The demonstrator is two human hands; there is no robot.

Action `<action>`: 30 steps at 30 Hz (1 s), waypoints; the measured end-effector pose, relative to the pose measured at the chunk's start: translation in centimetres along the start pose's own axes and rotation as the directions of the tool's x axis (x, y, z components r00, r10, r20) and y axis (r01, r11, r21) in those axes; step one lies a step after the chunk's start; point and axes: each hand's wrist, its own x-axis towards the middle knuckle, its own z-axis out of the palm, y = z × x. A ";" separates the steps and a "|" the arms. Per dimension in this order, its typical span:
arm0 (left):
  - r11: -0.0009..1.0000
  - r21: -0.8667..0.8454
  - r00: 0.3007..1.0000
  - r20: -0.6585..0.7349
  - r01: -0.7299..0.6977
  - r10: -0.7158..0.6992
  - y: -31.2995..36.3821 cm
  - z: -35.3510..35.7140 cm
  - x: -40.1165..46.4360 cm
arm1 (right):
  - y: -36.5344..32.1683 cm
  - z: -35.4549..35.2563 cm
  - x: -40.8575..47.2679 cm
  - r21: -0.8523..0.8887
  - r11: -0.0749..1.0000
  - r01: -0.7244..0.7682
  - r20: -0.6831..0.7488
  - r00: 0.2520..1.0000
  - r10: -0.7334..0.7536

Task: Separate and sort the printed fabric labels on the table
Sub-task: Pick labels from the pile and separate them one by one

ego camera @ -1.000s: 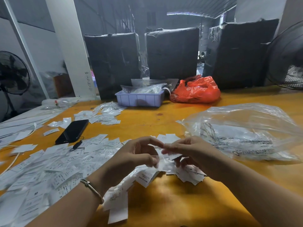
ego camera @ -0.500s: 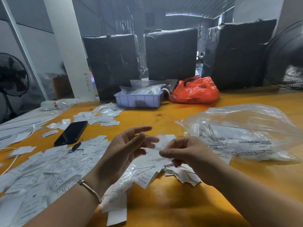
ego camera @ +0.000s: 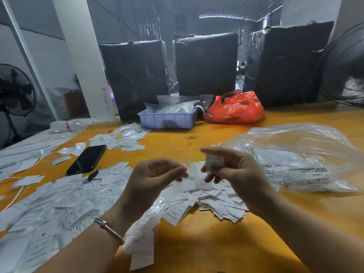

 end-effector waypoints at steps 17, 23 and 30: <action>0.929 0.320 0.982 0.081 -0.188 0.170 -0.3 0.4 -0.2 | -1.9 -0.8 -0.3 -0.170 0.951 0.257 0.101 0.965 -0.242; 0.928 0.319 0.980 0.110 -0.195 0.168 -0.4 0.5 -0.2 | -1.8 -0.3 -0.4 -0.192 0.949 0.250 0.141 0.964 -0.225; 0.922 0.322 0.974 0.135 -0.217 0.182 -0.3 0.6 -0.2 | -1.8 -0.4 -0.3 -0.224 0.942 0.249 0.126 0.966 -0.226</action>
